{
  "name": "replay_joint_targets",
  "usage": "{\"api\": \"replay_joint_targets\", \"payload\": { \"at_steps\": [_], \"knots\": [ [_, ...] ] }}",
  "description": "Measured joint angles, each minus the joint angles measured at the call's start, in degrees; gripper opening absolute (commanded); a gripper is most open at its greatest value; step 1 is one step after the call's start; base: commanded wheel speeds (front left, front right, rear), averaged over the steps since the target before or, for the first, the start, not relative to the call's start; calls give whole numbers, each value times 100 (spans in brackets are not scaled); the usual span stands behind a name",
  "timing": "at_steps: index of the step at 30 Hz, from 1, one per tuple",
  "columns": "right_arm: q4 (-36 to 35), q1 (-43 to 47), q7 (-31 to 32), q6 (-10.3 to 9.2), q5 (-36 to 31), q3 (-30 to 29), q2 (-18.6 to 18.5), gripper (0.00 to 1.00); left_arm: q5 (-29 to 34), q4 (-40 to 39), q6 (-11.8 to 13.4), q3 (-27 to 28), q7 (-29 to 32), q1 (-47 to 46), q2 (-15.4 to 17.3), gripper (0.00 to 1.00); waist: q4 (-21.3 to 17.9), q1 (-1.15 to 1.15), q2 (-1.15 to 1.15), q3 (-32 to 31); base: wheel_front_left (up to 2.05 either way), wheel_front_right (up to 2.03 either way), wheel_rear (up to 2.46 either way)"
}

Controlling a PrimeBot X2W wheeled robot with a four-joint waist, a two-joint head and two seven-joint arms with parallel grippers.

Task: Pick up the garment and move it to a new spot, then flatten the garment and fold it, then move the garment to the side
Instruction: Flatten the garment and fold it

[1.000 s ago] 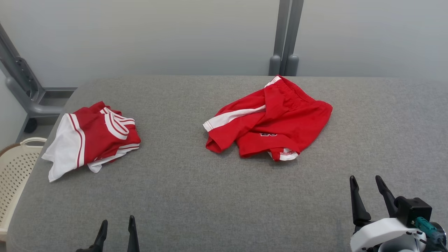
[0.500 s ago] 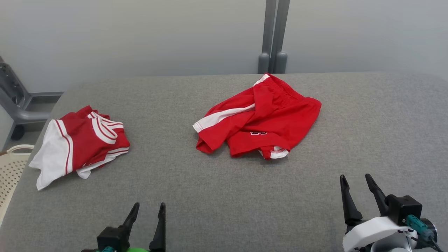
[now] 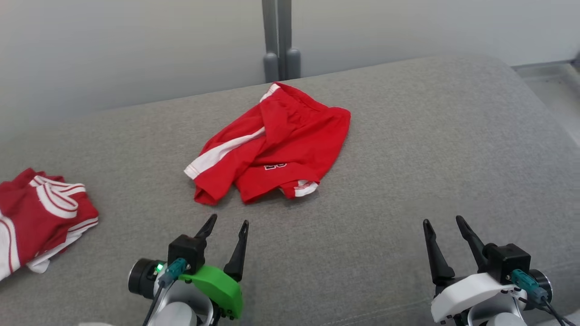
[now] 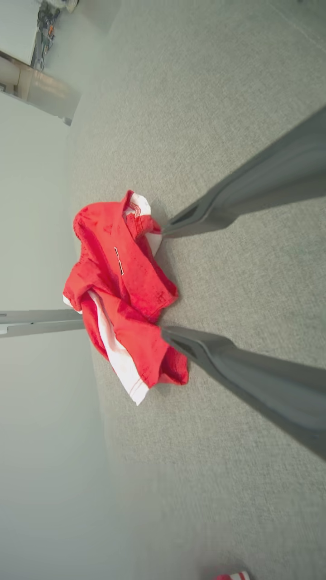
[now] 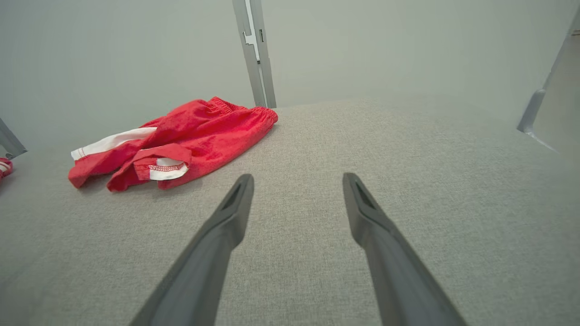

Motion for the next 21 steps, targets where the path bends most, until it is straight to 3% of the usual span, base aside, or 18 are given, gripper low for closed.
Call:
{"api": "replay_joint_targets", "payload": {
  "at_steps": [9, 21],
  "knots": [
    [-55, -112, -70, 0, 127, -24, -5, 100, 274, 794, 3, -162, -26, -963, 82, 100, -771, 0, 0, 390, 0, 0, 0],
    [93, -289, -230, 0, 370, 101, -4, 100, 414, 1384, -7, -476, -127, -1776, 51, 100, -1341, 0, 0, 1074, 0, 0, 0]
  ]
}}
